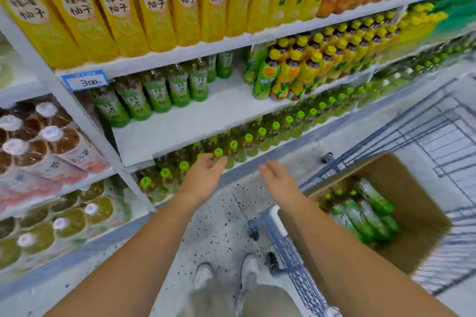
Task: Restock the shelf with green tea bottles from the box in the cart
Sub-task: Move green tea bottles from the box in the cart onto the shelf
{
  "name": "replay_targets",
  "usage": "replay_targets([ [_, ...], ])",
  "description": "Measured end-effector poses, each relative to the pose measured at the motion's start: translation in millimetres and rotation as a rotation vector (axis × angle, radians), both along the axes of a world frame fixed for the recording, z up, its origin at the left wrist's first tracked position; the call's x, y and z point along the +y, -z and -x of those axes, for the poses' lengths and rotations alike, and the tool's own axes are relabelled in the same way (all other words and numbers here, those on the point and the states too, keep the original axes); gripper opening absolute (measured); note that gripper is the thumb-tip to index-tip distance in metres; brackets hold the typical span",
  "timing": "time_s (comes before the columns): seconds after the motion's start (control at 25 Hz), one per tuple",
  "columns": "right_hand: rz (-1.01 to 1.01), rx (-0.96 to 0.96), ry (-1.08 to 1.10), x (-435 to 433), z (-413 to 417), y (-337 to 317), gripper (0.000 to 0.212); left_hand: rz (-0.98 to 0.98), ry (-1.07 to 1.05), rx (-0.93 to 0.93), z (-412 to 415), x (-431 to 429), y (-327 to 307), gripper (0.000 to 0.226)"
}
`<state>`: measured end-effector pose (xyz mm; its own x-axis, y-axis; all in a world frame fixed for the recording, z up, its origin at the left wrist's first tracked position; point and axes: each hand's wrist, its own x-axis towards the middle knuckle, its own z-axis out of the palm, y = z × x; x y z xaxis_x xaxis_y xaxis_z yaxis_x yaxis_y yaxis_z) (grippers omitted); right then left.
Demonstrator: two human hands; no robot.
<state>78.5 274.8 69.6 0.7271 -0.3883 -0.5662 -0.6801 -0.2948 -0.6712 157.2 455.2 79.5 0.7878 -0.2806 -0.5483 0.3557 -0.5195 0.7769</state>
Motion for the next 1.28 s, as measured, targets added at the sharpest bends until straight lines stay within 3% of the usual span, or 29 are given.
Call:
replay_targets([
  [0.32,-0.001,-0.042,0.072,-43,130,-40,0.055,0.082,0.111,-0.003,116,-55,-39,0.064],
  [0.52,0.012,-0.038,0.079,-107,207,-43,0.054,0.005,0.19,0.013,179,-98,-36,0.062],
  [0.76,-0.029,0.02,0.078,-181,299,-34,0.055,-0.011,0.114,0.083,267,-161,-26,0.057],
  [1.0,-0.074,0.115,0.116,-210,338,-10,0.054,-0.018,0.107,0.201,312,-211,-11,0.06],
  [1.28,-0.046,0.198,0.176,-237,336,27,0.05,-0.106,0.189,0.443,292,-262,47,0.07],
])
